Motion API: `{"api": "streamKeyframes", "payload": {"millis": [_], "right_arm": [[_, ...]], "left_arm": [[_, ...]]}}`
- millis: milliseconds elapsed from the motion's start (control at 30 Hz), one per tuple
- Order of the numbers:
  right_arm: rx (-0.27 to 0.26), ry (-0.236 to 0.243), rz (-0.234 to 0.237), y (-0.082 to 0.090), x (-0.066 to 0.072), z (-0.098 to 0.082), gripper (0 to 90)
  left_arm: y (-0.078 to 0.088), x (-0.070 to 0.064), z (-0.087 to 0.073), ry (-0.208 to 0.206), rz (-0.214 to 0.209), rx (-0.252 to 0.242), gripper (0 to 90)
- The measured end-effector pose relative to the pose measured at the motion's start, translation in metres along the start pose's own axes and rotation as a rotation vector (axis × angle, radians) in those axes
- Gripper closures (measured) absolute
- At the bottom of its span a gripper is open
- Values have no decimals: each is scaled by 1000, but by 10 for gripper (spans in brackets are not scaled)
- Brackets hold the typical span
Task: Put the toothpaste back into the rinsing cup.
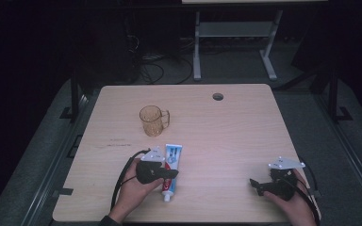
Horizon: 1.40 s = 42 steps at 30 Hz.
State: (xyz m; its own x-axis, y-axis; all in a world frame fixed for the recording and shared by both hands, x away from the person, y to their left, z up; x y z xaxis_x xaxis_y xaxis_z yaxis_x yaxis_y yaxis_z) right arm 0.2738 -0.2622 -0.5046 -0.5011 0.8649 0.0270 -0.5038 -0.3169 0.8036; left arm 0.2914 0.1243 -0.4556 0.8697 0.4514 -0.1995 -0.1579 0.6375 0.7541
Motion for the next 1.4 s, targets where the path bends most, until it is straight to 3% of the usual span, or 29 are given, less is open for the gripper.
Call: {"api": "streamKeyframes", "payload": {"millis": [267, 500, 900, 1400], "right_arm": [[0, 2, 2, 0, 0, 0, 5], [0, 4, 2, 0, 0, 0, 5], [0, 5, 4, 0, 1, 0, 5], [-1, 5, 4, 0, 1, 0, 5]], "left_arm": [[-16, -6, -1, -27, -13, 48, 900], [-20, -5, -4, -13, -1, 66, 900], [-21, -4, -10, -8, -6, 88, 900], [-8, 6, -21, 23, 22, 88, 900]]}}
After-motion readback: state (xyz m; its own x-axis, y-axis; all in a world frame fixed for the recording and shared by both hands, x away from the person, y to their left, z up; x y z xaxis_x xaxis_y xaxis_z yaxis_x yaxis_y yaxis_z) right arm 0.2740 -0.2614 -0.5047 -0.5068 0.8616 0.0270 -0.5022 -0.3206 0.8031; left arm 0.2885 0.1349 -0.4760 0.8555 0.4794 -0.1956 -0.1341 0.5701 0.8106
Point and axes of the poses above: each handheld gripper's, and its own axes: y roughly backward along the jaws, z roughly out of its top, x roughly to its left, the point moved 3 cm from there along -y, roughly forward along the jaws, and after that the axes turned 8 degrees about x, right-handed, at the moved point
